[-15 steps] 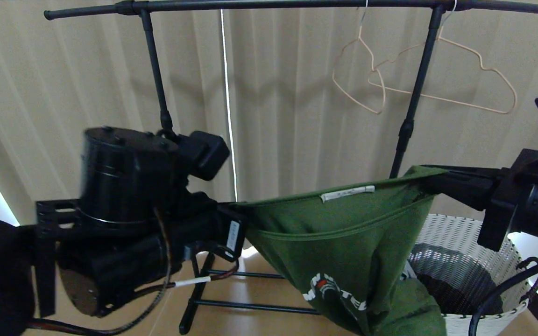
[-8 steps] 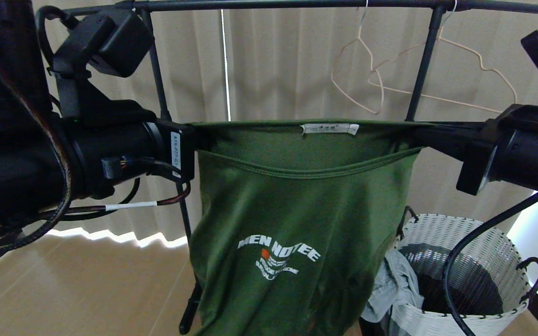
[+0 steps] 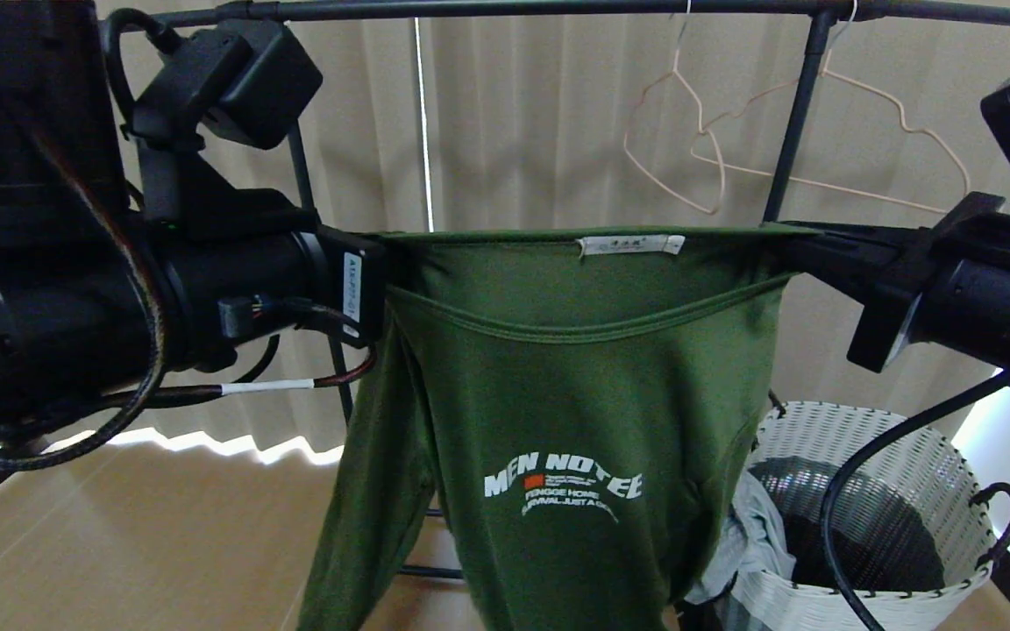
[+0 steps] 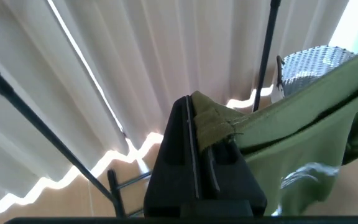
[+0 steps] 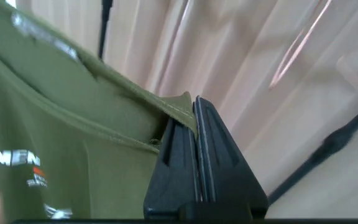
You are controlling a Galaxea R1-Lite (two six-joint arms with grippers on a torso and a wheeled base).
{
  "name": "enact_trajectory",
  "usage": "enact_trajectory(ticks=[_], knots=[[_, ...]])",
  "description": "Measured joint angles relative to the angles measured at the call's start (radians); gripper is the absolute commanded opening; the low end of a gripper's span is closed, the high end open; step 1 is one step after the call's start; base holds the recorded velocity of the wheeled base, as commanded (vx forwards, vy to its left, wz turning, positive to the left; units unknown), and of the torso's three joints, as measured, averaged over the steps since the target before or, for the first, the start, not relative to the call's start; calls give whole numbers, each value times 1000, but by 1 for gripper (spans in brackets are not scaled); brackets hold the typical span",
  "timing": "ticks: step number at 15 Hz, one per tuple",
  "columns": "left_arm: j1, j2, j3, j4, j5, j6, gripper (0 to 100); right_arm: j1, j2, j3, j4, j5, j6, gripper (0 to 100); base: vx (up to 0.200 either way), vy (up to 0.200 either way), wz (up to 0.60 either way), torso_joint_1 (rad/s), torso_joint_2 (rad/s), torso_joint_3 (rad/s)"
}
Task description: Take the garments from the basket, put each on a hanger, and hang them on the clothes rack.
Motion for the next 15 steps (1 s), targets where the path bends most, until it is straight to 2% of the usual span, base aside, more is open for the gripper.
enact_trajectory(ticks=[3, 5, 10, 15], knots=[[1, 64, -96, -4, 2, 12, 0, 0, -9, 160, -257, 1, -157, 0, 0, 0, 0, 0, 0, 0], [4, 93, -140, 1, 3, 30, 0, 0, -10, 239, -356, 2, -213, 0, 0, 0, 0, 0, 0, 0], [25, 161, -184, -19, 4, 49, 0, 3, -8, 303, -364, 5, -216, 0, 0, 0, 0, 0, 0, 0], [73, 330, -400, -25, 3, 49, 0, 4, -9, 321, -366, 7, -216, 0, 0, 0, 0, 0, 0, 0]])
